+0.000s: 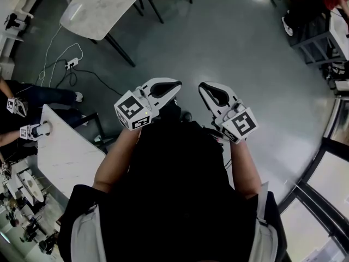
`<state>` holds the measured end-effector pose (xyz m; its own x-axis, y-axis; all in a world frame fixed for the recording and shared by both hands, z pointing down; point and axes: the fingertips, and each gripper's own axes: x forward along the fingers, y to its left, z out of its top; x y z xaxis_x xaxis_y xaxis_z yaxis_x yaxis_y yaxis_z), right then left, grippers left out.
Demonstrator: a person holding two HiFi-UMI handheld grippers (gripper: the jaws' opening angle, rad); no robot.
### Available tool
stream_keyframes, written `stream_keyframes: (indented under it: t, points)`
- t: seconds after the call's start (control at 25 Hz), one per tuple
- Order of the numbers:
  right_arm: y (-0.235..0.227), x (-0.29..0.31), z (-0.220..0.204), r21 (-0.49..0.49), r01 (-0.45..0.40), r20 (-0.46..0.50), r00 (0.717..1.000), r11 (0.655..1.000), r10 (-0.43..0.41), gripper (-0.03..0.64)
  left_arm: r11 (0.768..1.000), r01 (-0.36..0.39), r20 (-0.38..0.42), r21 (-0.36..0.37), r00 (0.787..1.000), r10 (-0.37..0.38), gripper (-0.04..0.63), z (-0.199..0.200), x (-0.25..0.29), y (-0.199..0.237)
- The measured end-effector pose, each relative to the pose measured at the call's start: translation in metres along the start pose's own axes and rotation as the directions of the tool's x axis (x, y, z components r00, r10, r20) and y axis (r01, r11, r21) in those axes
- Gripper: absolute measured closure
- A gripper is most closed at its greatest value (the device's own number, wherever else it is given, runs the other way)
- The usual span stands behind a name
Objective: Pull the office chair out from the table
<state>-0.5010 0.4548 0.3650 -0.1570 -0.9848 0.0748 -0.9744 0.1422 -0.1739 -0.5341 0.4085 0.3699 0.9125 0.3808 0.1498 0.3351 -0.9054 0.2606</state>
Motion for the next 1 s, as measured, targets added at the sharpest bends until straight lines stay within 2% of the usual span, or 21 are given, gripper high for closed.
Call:
stream_keyframes:
  t: [0.32,0.56,0.76,1.0]
  points:
    - [-0.029,0.017,-0.004,-0.012,0.006,-0.045,0.999,1.000,-0.006,0.584,0.999,0.044,0.024,-0.002,0.999,-0.044,0.584,0.007,0.019,0.029]
    - [-0.084,0.047,0.000,0.012,0.031,-0.071,0.997,0.999,-0.030,0.584,0.998,0.056,0.046,-0.026,0.997,-0.054,0.584,0.023,0.041,0.088]
    - [-0.143,0.079,0.017,-0.016,0.040,-0.091,0.995,0.999,-0.041,0.584,0.996,0.087,0.031,-0.017,0.996,-0.087,0.584,0.039,0.072,0.142]
    - [-0.191,0.123,0.029,-0.020,0.051,-0.128,0.990,0.999,-0.053,0.584,0.994,0.110,0.035,-0.018,0.993,-0.109,0.584,0.068,0.092,0.203]
